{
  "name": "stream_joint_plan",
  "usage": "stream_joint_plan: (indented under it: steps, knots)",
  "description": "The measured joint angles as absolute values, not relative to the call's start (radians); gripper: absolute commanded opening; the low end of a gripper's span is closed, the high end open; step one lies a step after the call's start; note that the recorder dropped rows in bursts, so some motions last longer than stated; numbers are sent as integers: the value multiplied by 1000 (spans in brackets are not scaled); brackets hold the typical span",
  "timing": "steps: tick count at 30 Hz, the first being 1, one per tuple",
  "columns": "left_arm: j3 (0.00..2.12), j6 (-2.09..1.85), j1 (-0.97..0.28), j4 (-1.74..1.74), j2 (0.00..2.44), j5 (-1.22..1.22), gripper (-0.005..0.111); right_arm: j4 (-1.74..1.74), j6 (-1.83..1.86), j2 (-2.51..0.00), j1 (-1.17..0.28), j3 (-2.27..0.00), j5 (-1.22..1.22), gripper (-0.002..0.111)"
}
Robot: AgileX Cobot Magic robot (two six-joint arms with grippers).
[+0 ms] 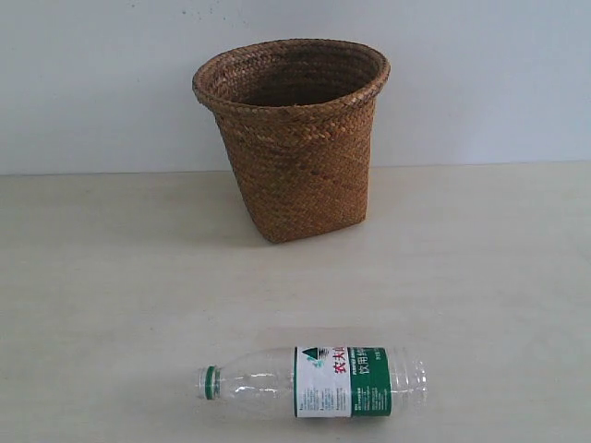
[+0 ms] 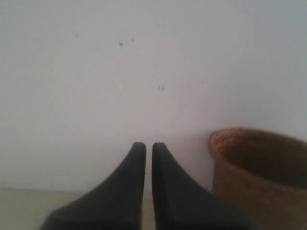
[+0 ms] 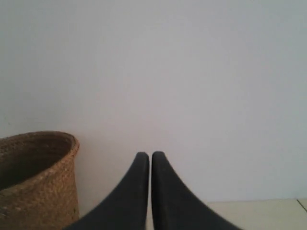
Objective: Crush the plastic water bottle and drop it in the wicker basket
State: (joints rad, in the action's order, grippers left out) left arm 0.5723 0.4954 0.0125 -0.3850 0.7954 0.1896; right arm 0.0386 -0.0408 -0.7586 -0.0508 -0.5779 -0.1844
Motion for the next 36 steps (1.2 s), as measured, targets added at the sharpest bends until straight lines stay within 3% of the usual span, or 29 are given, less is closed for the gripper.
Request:
stream_joint_plan:
  steps: [8, 18, 25, 34, 35, 36]
  knots:
    - [674, 495, 5, -595, 993, 16, 4, 35, 154, -942, -51, -757, 77, 0]
    - [792, 291, -207, -613, 1166, -281, 4, 35, 447, -1093, -174, -928, 442, 0]
    - [819, -328, -318, -182, 1246, -371, 4, 141, 655, -1205, -266, -1014, 661, 0]
    - [935, -1217, -327, 498, 1389, -730, 5, 481, 929, -1412, -279, -1099, 904, 0]
    - [936, -1315, -330, 553, 1427, -763, 8, 519, 948, -1445, -279, -1108, 926, 0]
    - [938, -1358, -331, 581, 1451, -774, 22, 540, 961, -1463, -279, -1109, 935, 0]
